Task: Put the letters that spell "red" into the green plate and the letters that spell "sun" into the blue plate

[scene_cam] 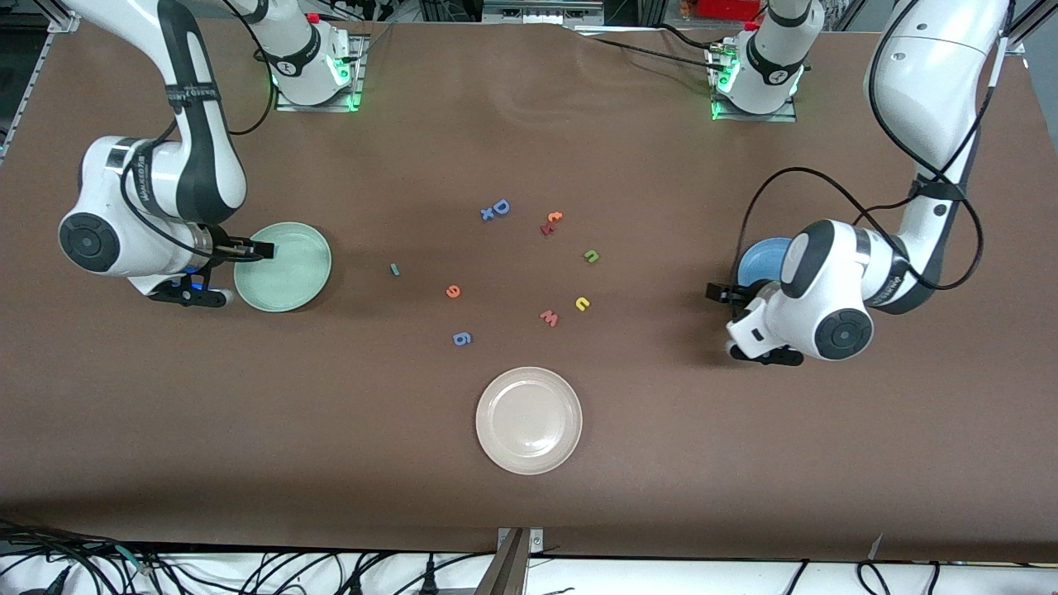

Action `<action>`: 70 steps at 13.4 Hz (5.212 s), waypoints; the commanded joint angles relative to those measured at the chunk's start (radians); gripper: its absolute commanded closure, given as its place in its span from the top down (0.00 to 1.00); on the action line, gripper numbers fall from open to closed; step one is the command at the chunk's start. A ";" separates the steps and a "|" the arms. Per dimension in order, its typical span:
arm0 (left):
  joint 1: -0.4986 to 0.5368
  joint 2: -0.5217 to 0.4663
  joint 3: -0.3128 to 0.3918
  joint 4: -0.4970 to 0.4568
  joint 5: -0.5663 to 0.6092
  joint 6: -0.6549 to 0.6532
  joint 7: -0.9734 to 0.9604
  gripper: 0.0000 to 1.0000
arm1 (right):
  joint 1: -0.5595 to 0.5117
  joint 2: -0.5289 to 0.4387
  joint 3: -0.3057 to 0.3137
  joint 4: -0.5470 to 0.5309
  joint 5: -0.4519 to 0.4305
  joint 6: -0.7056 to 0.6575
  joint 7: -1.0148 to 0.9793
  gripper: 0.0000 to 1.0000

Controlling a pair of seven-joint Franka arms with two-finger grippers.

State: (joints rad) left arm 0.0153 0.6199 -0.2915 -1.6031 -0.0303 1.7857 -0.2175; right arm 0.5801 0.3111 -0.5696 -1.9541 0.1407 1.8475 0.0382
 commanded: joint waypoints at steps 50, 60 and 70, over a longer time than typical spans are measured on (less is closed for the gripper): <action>-0.359 -0.045 -0.101 -0.282 0.142 0.414 0.010 1.00 | 0.363 0.364 0.218 0.081 0.214 0.639 0.419 0.34; -0.353 -0.028 -0.101 -0.275 0.254 0.412 0.132 1.00 | 0.365 0.226 0.108 0.081 0.214 0.368 0.408 0.09; -0.376 0.003 -0.101 -0.291 0.336 0.538 0.109 1.00 | 0.363 0.161 -0.254 -0.100 0.215 0.255 0.003 0.10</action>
State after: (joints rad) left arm -0.3585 0.6122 -0.3936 -1.9029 0.2740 2.3158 -0.1084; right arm 0.9269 0.4793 -0.8016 -1.9857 0.3360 2.0469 0.0912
